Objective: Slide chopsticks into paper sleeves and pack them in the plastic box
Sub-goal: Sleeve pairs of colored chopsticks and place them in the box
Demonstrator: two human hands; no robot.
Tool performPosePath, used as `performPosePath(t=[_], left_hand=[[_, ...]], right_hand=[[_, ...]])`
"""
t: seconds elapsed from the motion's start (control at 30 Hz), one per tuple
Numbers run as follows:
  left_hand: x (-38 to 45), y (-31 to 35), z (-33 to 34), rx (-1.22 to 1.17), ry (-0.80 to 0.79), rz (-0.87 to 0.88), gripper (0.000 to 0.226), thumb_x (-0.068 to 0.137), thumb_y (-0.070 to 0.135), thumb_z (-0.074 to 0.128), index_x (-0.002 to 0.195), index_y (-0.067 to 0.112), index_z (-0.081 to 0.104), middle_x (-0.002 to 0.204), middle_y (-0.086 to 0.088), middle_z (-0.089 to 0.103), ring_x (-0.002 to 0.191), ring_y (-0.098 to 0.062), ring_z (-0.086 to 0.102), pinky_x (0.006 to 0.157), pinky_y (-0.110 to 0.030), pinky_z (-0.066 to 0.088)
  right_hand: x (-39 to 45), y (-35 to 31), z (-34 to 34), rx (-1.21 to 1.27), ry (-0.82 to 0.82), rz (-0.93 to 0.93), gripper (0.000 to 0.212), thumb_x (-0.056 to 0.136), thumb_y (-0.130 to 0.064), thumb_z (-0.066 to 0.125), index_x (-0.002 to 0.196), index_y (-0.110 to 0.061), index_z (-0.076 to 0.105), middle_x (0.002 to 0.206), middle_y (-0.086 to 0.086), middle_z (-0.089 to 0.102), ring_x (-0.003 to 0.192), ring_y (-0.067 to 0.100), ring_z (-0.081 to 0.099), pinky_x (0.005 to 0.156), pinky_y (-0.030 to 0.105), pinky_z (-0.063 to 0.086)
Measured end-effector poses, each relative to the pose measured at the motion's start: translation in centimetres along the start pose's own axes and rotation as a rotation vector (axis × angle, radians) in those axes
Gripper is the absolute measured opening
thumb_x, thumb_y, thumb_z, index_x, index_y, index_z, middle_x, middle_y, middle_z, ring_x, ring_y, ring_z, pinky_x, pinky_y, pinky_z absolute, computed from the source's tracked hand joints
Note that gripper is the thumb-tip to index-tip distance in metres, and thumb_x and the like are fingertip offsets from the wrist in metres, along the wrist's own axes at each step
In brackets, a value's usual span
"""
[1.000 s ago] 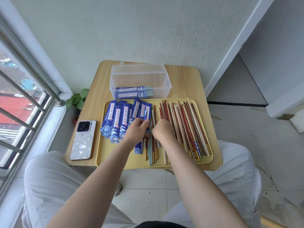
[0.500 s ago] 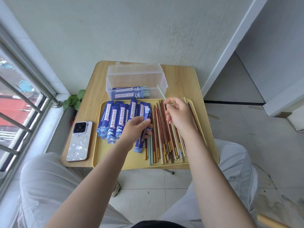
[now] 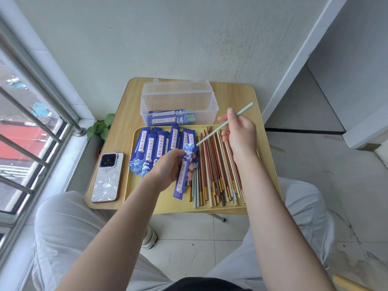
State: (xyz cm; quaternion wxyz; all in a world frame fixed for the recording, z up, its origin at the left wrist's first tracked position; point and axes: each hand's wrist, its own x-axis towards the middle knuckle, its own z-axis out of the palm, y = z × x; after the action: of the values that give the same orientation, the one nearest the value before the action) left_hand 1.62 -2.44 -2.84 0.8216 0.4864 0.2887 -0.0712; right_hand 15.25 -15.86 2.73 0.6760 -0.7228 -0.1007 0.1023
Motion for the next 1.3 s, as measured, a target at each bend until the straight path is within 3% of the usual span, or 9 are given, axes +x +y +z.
performPosePath(t=[0.1, 0.27, 0.5, 0.67, 0.83, 0.97, 1.03, 1.17, 1.3], left_hand=[[-0.1, 0.2, 0.3, 0.147, -0.010, 0.026, 0.023, 0.099, 0.028, 0.050, 0.104, 0.006, 0.056, 0.066, -0.007, 0.046, 0.055, -0.021, 0.042, 0.060, -0.034, 0.044], [0.5, -0.1, 0.5, 0.563, 0.140, 0.118, 0.026, 0.093, 0.027, 0.069, 0.096, 0.003, 0.058, 0.068, -0.008, 0.052, 0.055, -0.017, 0.045, 0.052, -0.026, 0.043], [0.6, -0.4, 1.2, 0.623, 0.166, 0.237, 0.023, 0.094, 0.026, 0.068, 0.078, 0.013, 0.057, 0.057, -0.001, 0.049, 0.049, -0.014, 0.043, 0.052, -0.026, 0.042], [0.5, 0.0, 1.8, 0.667, 0.194, 0.291, 0.026, 0.095, 0.030, 0.066, 0.078, 0.015, 0.055, 0.054, 0.002, 0.053, 0.045, -0.012, 0.047, 0.051, -0.025, 0.045], [0.7, 0.1, 2.1, 0.583, 0.284, 0.292, 0.032, 0.093, 0.027, 0.070, 0.077, 0.010, 0.048, 0.058, -0.005, 0.050, 0.047, -0.016, 0.044, 0.045, -0.025, 0.043], [1.0, -0.1, 1.8, 0.606, 0.354, 0.210, 0.024, 0.093, 0.020, 0.068, 0.078, 0.010, 0.051, 0.057, -0.004, 0.053, 0.045, -0.014, 0.046, 0.046, -0.025, 0.044], [1.1, -0.4, 1.4, 0.617, 0.359, 0.157, 0.015, 0.093, 0.016, 0.065, 0.085, 0.008, 0.056, 0.061, -0.007, 0.055, 0.044, -0.014, 0.045, 0.044, -0.024, 0.043], [1.7, -1.2, 1.1, 0.665, 0.332, 0.060, 0.012, 0.093, 0.012, 0.062, 0.083, 0.009, 0.056, 0.067, -0.009, 0.059, 0.045, -0.016, 0.045, 0.041, -0.024, 0.039], [2.2, -1.9, 0.9, 0.710, 0.380, 0.066, 0.008, 0.091, 0.013, 0.058, 0.085, 0.007, 0.055, 0.068, -0.010, 0.060, 0.044, -0.019, 0.045, 0.044, -0.026, 0.039]], right_hand=[[0.2, 0.0, 0.2, 0.056, 0.008, 0.018, 0.036, 0.105, -0.031, 0.051, 0.077, -0.013, 0.066, 0.061, -0.004, 0.063, 0.048, 0.015, 0.054, 0.052, 0.036, 0.046], [0.2, 0.0, 0.5, 0.053, -0.002, -0.008, 0.035, 0.105, -0.029, 0.049, 0.081, -0.011, 0.066, 0.053, -0.005, 0.057, 0.048, 0.018, 0.051, 0.048, 0.033, 0.042], [-0.6, 0.5, 1.5, -0.227, -0.195, -0.077, 0.012, 0.099, -0.022, 0.060, 0.107, -0.014, 0.061, 0.066, 0.005, 0.063, 0.047, 0.011, 0.056, 0.048, 0.029, 0.046], [-1.4, 1.6, 2.6, -0.491, -0.167, -0.185, 0.086, 0.086, -0.028, 0.077, 0.151, -0.027, 0.021, 0.076, 0.006, 0.069, 0.063, 0.019, 0.066, 0.055, 0.032, 0.051], [-2.1, 1.5, 3.0, -0.614, -0.330, -0.264, 0.028, 0.102, -0.032, 0.055, 0.122, -0.016, 0.067, 0.097, 0.001, 0.073, 0.087, 0.016, 0.067, 0.078, 0.031, 0.054], [-2.0, 2.2, 2.7, -0.545, -0.334, -0.106, 0.032, 0.107, -0.032, 0.038, 0.129, -0.020, 0.058, 0.115, -0.001, 0.067, 0.093, 0.014, 0.064, 0.072, 0.030, 0.049], [-1.8, 2.5, 2.4, -0.690, -0.321, -0.070, 0.021, 0.105, -0.024, 0.044, 0.113, -0.015, 0.061, 0.104, 0.002, 0.067, 0.085, 0.016, 0.064, 0.067, 0.030, 0.051], [-3.0, 3.8, 3.0, -1.096, -0.660, 0.116, 0.013, 0.096, -0.021, 0.057, 0.085, -0.014, 0.061, 0.078, 0.001, 0.059, 0.070, 0.019, 0.059, 0.054, 0.027, 0.041], [-3.9, 4.6, 4.1, -1.351, -0.764, 0.196, 0.033, 0.091, -0.035, 0.067, 0.114, -0.012, 0.057, 0.100, 0.003, 0.060, 0.088, 0.025, 0.063, 0.064, 0.031, 0.047]])
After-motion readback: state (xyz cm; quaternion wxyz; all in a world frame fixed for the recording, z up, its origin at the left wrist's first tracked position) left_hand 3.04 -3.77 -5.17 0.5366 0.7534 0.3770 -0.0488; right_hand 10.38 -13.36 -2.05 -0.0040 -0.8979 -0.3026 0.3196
